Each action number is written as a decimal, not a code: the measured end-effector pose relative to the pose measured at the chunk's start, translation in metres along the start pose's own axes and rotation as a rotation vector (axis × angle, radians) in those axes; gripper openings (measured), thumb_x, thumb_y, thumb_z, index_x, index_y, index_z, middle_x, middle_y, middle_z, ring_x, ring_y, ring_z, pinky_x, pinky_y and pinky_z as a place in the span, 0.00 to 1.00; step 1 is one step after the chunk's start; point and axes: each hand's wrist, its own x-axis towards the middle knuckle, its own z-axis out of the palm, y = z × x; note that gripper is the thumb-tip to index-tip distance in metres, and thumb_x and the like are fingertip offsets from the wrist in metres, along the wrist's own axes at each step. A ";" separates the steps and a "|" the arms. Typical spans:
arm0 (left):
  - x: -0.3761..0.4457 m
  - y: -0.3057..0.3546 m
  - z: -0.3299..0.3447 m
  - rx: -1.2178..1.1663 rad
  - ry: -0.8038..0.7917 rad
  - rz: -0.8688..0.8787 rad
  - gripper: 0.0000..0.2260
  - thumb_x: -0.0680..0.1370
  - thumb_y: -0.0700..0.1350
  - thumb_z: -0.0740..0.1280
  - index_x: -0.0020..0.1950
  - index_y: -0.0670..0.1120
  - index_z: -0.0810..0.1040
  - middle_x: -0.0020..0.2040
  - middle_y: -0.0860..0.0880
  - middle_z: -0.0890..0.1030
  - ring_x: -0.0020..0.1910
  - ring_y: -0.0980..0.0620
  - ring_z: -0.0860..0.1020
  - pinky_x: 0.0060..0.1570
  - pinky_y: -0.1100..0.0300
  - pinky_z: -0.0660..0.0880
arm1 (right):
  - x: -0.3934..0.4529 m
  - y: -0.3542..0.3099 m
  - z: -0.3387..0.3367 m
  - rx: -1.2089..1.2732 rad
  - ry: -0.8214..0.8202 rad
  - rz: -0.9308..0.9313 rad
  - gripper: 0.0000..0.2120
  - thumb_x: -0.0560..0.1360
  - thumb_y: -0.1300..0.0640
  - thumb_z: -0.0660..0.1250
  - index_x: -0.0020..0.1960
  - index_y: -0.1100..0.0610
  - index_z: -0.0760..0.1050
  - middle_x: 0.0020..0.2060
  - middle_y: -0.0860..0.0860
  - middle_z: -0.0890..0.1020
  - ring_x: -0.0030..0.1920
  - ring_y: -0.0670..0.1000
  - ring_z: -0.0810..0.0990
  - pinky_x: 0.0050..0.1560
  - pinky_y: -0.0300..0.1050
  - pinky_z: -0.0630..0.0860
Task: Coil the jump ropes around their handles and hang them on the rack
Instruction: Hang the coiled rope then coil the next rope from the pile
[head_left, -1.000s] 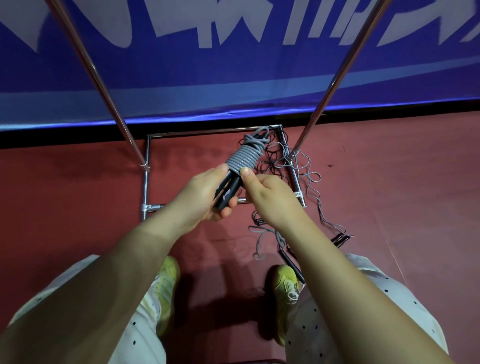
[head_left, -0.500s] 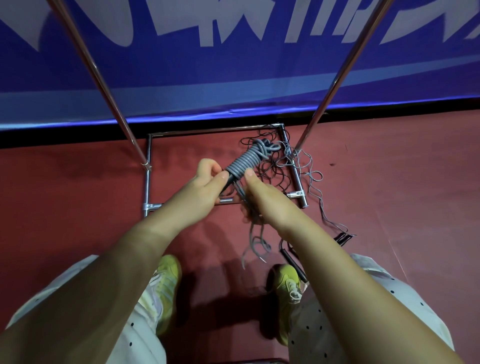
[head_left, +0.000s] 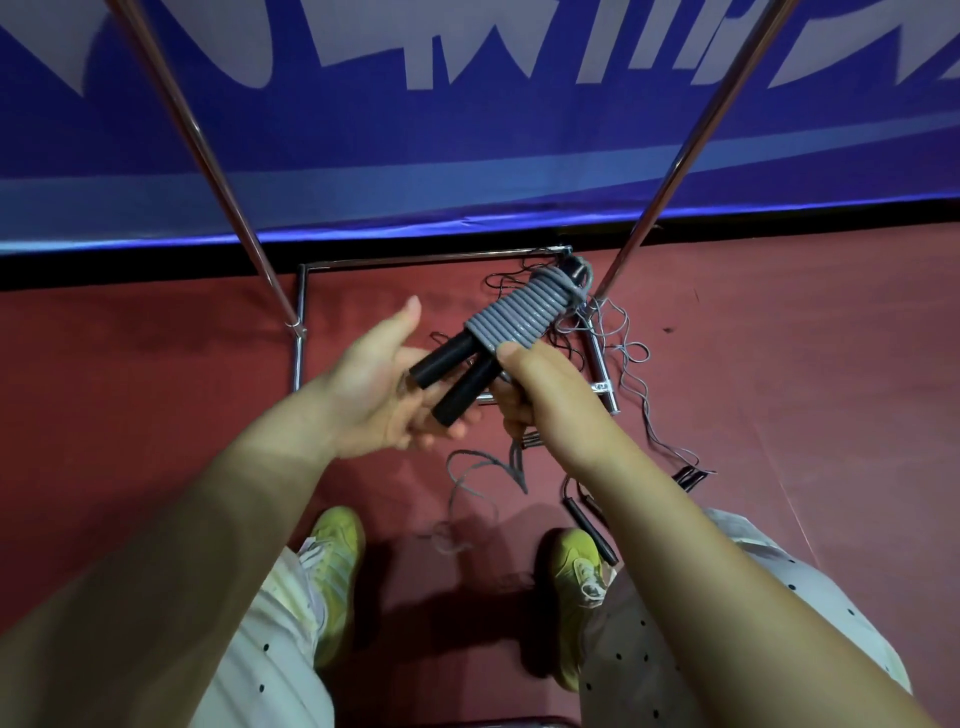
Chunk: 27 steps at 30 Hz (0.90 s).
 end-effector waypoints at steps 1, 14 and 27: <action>-0.003 0.000 0.000 -0.007 -0.075 -0.041 0.37 0.76 0.69 0.43 0.41 0.43 0.82 0.34 0.42 0.80 0.29 0.47 0.77 0.30 0.60 0.66 | -0.001 0.000 -0.001 -0.063 0.008 -0.035 0.11 0.72 0.50 0.56 0.32 0.47 0.70 0.25 0.43 0.68 0.25 0.42 0.64 0.34 0.44 0.60; 0.003 -0.005 0.009 0.050 0.053 -0.027 0.30 0.79 0.65 0.45 0.42 0.44 0.75 0.28 0.46 0.73 0.24 0.52 0.69 0.29 0.60 0.64 | 0.002 -0.004 -0.010 -0.155 -0.075 0.257 0.20 0.81 0.43 0.56 0.44 0.60 0.73 0.27 0.50 0.72 0.28 0.51 0.69 0.35 0.45 0.70; 0.007 0.001 0.013 0.045 0.229 0.181 0.27 0.81 0.62 0.47 0.40 0.44 0.74 0.26 0.49 0.73 0.24 0.53 0.68 0.30 0.60 0.66 | 0.006 -0.009 -0.008 0.226 0.052 0.226 0.25 0.80 0.39 0.52 0.38 0.58 0.71 0.22 0.46 0.62 0.21 0.46 0.60 0.27 0.40 0.68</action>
